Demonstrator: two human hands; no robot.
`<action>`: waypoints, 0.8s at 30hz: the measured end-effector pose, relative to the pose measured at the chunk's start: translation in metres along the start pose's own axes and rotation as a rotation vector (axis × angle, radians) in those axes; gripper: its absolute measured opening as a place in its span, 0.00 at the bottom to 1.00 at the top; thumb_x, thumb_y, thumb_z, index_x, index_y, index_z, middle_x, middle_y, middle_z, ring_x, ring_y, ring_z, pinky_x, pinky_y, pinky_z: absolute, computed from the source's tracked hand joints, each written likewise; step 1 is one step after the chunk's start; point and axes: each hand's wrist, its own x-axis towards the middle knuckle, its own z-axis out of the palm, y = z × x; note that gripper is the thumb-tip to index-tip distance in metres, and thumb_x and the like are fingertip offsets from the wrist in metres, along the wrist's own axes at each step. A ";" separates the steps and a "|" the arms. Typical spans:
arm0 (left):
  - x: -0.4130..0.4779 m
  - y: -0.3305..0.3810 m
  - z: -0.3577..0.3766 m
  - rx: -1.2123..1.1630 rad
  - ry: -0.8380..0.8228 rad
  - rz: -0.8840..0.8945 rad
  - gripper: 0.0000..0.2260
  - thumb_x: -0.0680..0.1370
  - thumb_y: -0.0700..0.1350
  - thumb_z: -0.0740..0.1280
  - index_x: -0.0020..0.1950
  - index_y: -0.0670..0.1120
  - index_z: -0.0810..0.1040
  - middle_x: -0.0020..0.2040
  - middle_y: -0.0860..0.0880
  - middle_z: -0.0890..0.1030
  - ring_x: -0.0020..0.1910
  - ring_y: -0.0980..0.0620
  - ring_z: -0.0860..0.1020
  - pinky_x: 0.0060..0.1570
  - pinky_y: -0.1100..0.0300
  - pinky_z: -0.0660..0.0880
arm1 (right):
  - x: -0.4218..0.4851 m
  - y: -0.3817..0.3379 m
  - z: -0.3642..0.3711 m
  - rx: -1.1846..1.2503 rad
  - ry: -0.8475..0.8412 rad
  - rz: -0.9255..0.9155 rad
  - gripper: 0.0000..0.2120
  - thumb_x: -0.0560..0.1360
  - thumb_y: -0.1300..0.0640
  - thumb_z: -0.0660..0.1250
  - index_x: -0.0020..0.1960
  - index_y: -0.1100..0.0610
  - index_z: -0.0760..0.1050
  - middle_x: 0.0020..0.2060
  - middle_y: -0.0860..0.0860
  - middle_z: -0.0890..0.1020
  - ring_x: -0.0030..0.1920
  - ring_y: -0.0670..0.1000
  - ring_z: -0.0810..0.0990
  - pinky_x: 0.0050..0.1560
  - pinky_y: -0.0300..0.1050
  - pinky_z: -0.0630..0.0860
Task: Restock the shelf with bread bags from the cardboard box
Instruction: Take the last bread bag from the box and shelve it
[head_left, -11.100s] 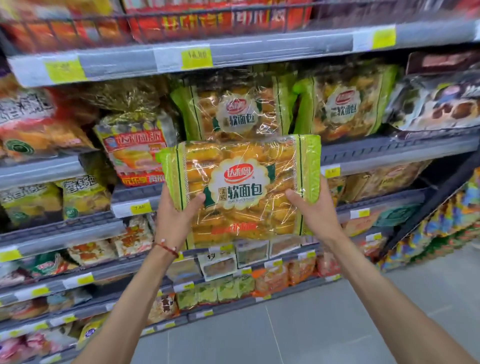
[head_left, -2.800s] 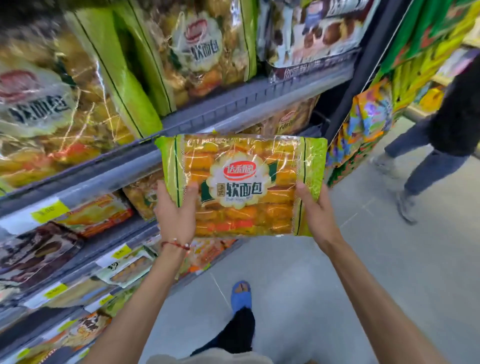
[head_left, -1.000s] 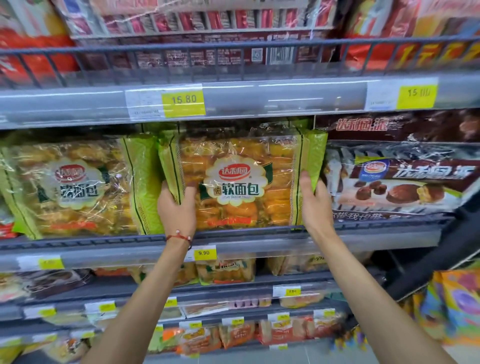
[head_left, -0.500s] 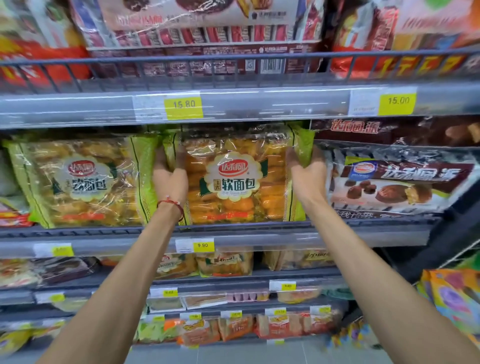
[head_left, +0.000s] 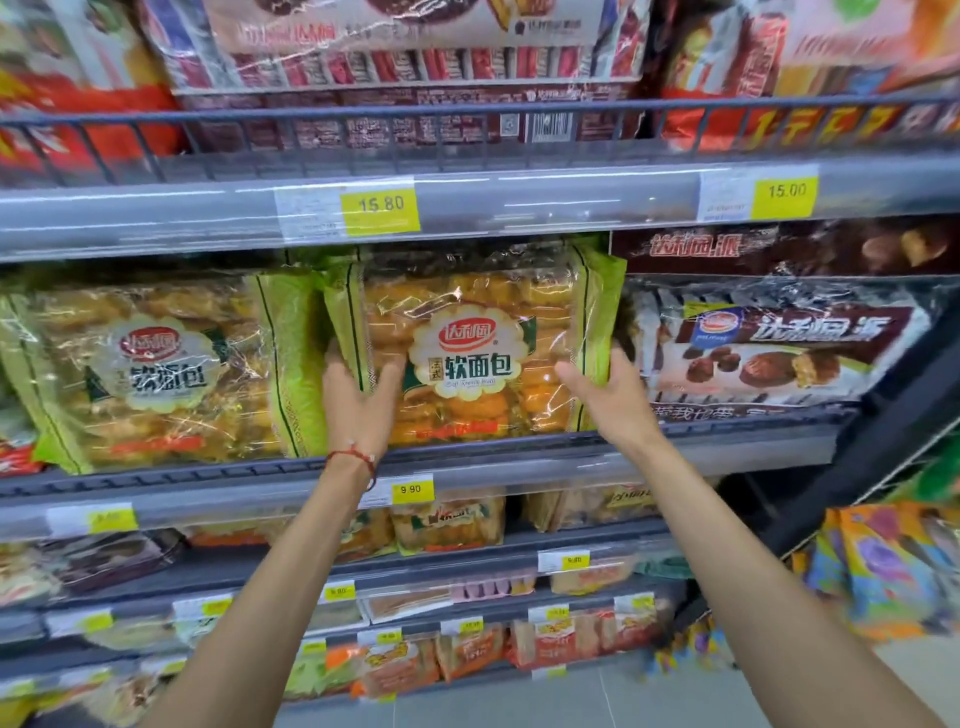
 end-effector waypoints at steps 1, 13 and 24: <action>-0.008 -0.007 -0.003 0.058 -0.072 -0.028 0.42 0.73 0.54 0.72 0.78 0.42 0.51 0.75 0.46 0.63 0.72 0.53 0.63 0.67 0.61 0.61 | -0.001 0.008 -0.004 -0.040 -0.061 -0.005 0.27 0.77 0.47 0.72 0.72 0.55 0.71 0.63 0.47 0.80 0.62 0.48 0.78 0.67 0.48 0.73; -0.016 -0.012 -0.010 0.192 -0.132 -0.019 0.41 0.72 0.50 0.74 0.77 0.43 0.55 0.74 0.46 0.65 0.73 0.47 0.63 0.69 0.55 0.61 | 0.009 0.023 -0.019 -0.194 -0.165 -0.028 0.26 0.78 0.54 0.73 0.73 0.57 0.71 0.66 0.48 0.79 0.66 0.49 0.76 0.67 0.44 0.70; -0.019 -0.005 -0.014 0.306 -0.157 -0.077 0.34 0.75 0.46 0.71 0.76 0.41 0.59 0.72 0.44 0.69 0.71 0.45 0.67 0.67 0.53 0.65 | 0.010 0.033 -0.022 -0.304 -0.165 -0.028 0.17 0.83 0.56 0.65 0.71 0.59 0.74 0.66 0.54 0.80 0.67 0.55 0.77 0.69 0.54 0.72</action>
